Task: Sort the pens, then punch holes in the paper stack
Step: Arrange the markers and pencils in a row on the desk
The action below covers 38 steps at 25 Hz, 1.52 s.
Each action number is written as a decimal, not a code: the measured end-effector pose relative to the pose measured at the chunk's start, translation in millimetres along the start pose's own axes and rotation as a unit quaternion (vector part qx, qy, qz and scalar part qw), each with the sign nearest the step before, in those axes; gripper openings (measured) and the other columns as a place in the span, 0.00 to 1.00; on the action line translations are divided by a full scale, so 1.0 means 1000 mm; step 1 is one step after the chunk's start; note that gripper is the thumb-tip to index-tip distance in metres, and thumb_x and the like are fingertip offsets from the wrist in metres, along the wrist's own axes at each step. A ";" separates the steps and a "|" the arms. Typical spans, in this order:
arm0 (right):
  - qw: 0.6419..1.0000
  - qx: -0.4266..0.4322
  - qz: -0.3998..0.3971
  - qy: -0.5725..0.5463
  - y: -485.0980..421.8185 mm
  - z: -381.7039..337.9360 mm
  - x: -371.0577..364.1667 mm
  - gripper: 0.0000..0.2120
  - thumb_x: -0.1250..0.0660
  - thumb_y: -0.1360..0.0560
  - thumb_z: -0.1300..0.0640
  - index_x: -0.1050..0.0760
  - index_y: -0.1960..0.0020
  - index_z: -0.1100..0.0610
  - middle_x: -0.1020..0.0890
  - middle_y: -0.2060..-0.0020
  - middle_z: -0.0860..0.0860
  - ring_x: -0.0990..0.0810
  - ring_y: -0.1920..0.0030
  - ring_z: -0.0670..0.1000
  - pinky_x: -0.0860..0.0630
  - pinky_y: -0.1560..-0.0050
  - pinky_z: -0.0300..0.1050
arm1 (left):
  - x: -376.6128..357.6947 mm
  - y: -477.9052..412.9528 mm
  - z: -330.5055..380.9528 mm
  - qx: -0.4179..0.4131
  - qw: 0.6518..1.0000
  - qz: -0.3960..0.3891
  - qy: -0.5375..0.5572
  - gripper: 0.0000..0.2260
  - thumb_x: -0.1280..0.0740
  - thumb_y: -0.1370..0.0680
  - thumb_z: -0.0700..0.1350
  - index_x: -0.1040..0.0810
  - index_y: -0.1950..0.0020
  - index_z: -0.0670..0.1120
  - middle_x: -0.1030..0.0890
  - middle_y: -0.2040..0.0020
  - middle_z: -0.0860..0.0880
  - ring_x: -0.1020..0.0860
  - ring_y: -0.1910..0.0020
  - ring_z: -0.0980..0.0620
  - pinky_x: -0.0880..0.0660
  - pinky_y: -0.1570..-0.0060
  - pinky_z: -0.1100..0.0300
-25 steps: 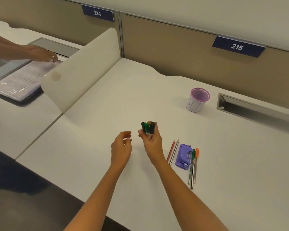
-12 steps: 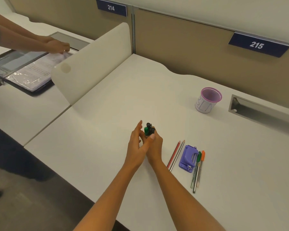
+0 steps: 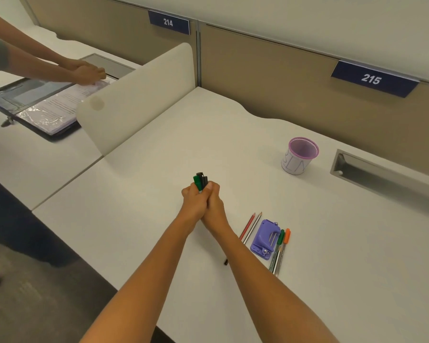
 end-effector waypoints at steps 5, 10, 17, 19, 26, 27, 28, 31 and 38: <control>0.999 0.024 -0.009 0.033 -0.012 -0.015 -0.024 0.19 0.45 0.19 0.53 0.37 0.30 0.58 0.27 0.38 0.56 0.23 0.39 0.54 0.24 0.40 0.46 | 0.025 -0.039 -0.004 0.060 0.995 -0.060 -0.055 0.21 0.43 0.19 0.57 0.29 0.35 0.42 0.28 0.35 0.41 0.23 0.41 0.45 0.26 0.38 0.51; 0.993 -0.094 0.065 0.002 -0.049 -0.010 -0.053 0.13 0.43 0.20 0.57 0.26 0.39 0.60 0.21 0.44 0.62 0.18 0.52 0.57 0.21 0.54 0.45 | 0.065 -0.078 -0.008 0.082 0.989 -0.099 -0.074 0.19 0.45 0.17 0.52 0.24 0.38 0.40 0.19 0.47 0.42 0.20 0.48 0.46 0.22 0.48 0.53; 0.962 -0.169 0.214 0.014 -0.086 -0.019 -0.090 0.12 0.39 0.21 0.55 0.22 0.43 0.60 0.19 0.50 0.60 0.20 0.56 0.54 0.25 0.63 0.42 | 0.123 -0.141 -0.002 0.065 0.992 -0.051 -0.095 0.08 0.35 0.22 0.37 0.18 0.46 0.38 0.18 0.58 0.42 0.20 0.59 0.45 0.21 0.60 0.58; 0.953 -0.179 0.243 0.032 -0.094 -0.024 -0.091 0.12 0.39 0.21 0.56 0.22 0.44 0.61 0.19 0.51 0.59 0.18 0.54 0.57 0.21 0.59 0.48 | 0.124 -0.155 0.002 0.058 0.990 -0.056 -0.114 0.07 0.33 0.24 0.37 0.17 0.49 0.39 0.18 0.59 0.42 0.20 0.63 0.47 0.21 0.61 0.58; 0.932 -0.209 0.280 0.096 -0.101 -0.031 -0.092 0.12 0.42 0.20 0.58 0.24 0.43 0.62 0.23 0.44 0.60 0.24 0.43 0.60 0.24 0.46 0.48 | 0.122 -0.176 0.012 -0.015 0.970 -0.069 -0.234 0.08 0.32 0.26 0.41 0.16 0.50 0.42 0.15 0.54 0.40 0.17 0.54 0.40 0.19 0.50 0.46; 0.929 -0.202 0.290 0.112 -0.099 -0.032 -0.089 0.12 0.41 0.21 0.59 0.24 0.42 0.62 0.25 0.43 0.59 0.26 0.42 0.60 0.26 0.48 0.46 | 0.120 -0.176 0.013 -0.026 0.967 -0.066 -0.245 0.09 0.32 0.26 0.42 0.16 0.47 0.43 0.15 0.52 0.41 0.17 0.54 0.41 0.20 0.49 0.47; 0.925 -0.196 0.300 0.123 -0.096 -0.032 -0.086 0.12 0.40 0.21 0.60 0.25 0.41 0.62 0.26 0.43 0.59 0.27 0.42 0.59 0.27 0.50 0.44 | 0.120 -0.176 0.014 -0.033 0.965 -0.060 -0.252 0.11 0.31 0.26 0.43 0.17 0.45 0.43 0.15 0.50 0.43 0.18 0.53 0.43 0.20 0.49 0.49; 0.917 -0.210 0.307 0.148 -0.091 -0.029 -0.082 0.13 0.37 0.23 0.62 0.28 0.39 0.61 0.27 0.43 0.58 0.28 0.42 0.57 0.30 0.52 0.43 | 0.119 -0.173 0.015 -0.047 0.959 -0.043 -0.276 0.14 0.31 0.26 0.43 0.19 0.41 0.45 0.16 0.48 0.44 0.18 0.53 0.45 0.22 0.52 0.55; 0.919 -0.210 0.288 0.166 -0.090 -0.023 -0.078 0.09 0.36 0.23 0.61 0.25 0.43 0.61 0.26 0.45 0.57 0.23 0.46 0.58 0.22 0.49 0.51 | 0.117 -0.165 0.018 -0.077 0.945 -0.023 -0.317 0.15 0.33 0.25 0.43 0.21 0.38 0.49 0.16 0.46 0.47 0.19 0.51 0.45 0.24 0.55 0.55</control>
Point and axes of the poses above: each hand's wrist, its own y-axis away from the middle knuckle, its own x-axis out of the back of the hand, z = x × y, the point moved 8 cm from there along -y, towards the middle knuckle
